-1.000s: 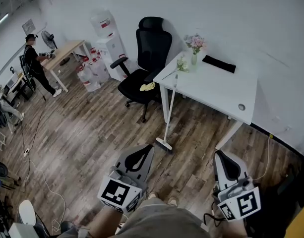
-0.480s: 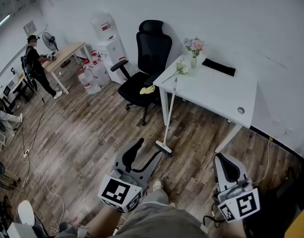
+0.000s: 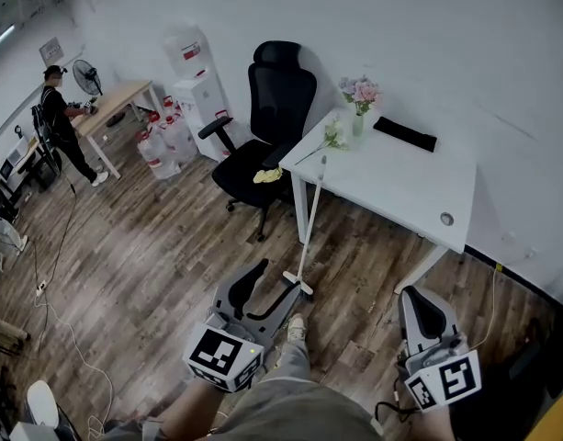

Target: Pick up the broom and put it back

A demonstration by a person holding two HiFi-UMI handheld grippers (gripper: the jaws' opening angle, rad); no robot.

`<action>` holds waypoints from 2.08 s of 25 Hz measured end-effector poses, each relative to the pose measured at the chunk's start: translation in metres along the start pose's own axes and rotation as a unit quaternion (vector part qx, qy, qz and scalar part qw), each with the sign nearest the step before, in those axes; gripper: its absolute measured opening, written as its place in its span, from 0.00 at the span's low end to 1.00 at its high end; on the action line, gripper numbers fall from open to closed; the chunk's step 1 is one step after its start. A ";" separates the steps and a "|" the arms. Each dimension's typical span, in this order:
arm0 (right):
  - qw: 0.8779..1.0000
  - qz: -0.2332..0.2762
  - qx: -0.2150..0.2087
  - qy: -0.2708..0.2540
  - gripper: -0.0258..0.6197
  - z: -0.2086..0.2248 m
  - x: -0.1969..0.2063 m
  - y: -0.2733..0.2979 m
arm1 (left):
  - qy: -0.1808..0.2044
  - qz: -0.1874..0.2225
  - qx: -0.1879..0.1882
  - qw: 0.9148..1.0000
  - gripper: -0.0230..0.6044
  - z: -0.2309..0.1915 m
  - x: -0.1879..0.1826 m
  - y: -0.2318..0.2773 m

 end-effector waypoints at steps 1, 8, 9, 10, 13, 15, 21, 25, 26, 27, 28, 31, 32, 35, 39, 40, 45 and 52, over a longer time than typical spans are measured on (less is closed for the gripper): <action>1.000 -0.003 0.000 -0.001 0.09 0.004 0.002 0.008 | -0.003 -0.001 0.000 1.000 0.44 -0.006 0.002 0.007; 1.000 -0.024 0.007 0.000 0.09 0.028 0.019 0.074 | -0.010 -0.017 0.007 1.000 0.44 -0.057 0.016 0.058; 1.000 -0.027 0.009 0.001 0.09 0.032 0.021 0.085 | -0.010 -0.021 0.009 1.000 0.44 -0.066 0.018 0.067; 0.999 -0.031 0.011 0.002 0.09 0.037 0.023 0.096 | -0.011 -0.025 0.011 1.000 0.44 -0.075 0.021 0.077; 0.999 -0.046 0.018 0.003 0.09 0.050 0.031 0.130 | -0.014 -0.038 0.021 0.999 0.44 -0.101 0.027 0.107; 0.998 -0.054 0.025 0.002 0.09 0.059 0.036 0.152 | -0.008 -0.044 0.031 0.999 0.44 -0.117 0.029 0.126; 0.996 -0.077 0.043 0.003 0.09 0.079 0.052 0.220 | -0.012 -0.046 0.065 0.997 0.44 -0.166 0.036 0.179; 0.995 -0.080 0.054 0.007 0.09 0.087 0.060 0.254 | -0.011 -0.045 0.080 0.996 0.44 -0.192 0.040 0.207; 0.995 -0.080 0.056 0.009 0.09 0.088 0.062 0.261 | -0.011 -0.046 0.083 0.995 0.44 -0.197 0.041 0.212; 0.995 -0.080 0.058 0.011 0.09 0.090 0.063 0.266 | -0.012 -0.048 0.085 0.995 0.44 -0.200 0.043 0.216; 0.995 -0.081 0.059 0.013 0.09 0.093 0.065 0.270 | -0.013 -0.050 0.086 0.995 0.44 -0.204 0.045 0.220; 0.994 -0.087 0.059 0.011 0.09 0.102 0.072 0.281 | -0.018 -0.056 0.084 0.995 0.44 -0.210 0.051 0.230; 0.994 -0.090 0.058 0.010 0.09 0.105 0.073 0.283 | -0.019 -0.058 0.082 0.995 0.44 -0.212 0.053 0.233; 0.994 -0.095 0.051 0.011 0.09 0.115 0.079 0.292 | -0.020 -0.065 0.073 0.995 0.44 -0.218 0.057 0.241; 0.994 -0.096 0.043 0.018 0.09 0.130 0.082 0.300 | -0.036 -0.074 0.065 0.995 0.44 -0.221 0.060 0.253; 0.994 -0.096 0.043 0.019 0.09 0.134 0.082 0.301 | -0.037 -0.077 0.065 0.994 0.44 -0.220 0.061 0.256; 0.995 -0.092 0.040 0.028 0.09 0.152 0.084 0.306 | -0.036 -0.095 0.057 0.993 0.44 -0.218 0.072 0.268; 0.994 -0.097 0.044 0.040 0.09 0.177 0.094 0.314 | -0.031 -0.106 0.061 0.992 0.44 -0.217 0.085 0.295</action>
Point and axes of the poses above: the fingertips, and each gripper's own axes: y forward along the fingers, z to its right, x out of its underside, the point moved 6 cm from there along -y, backward along the fingers, and after that the axes turned 6 degrees about z, right-handed, at the moved point
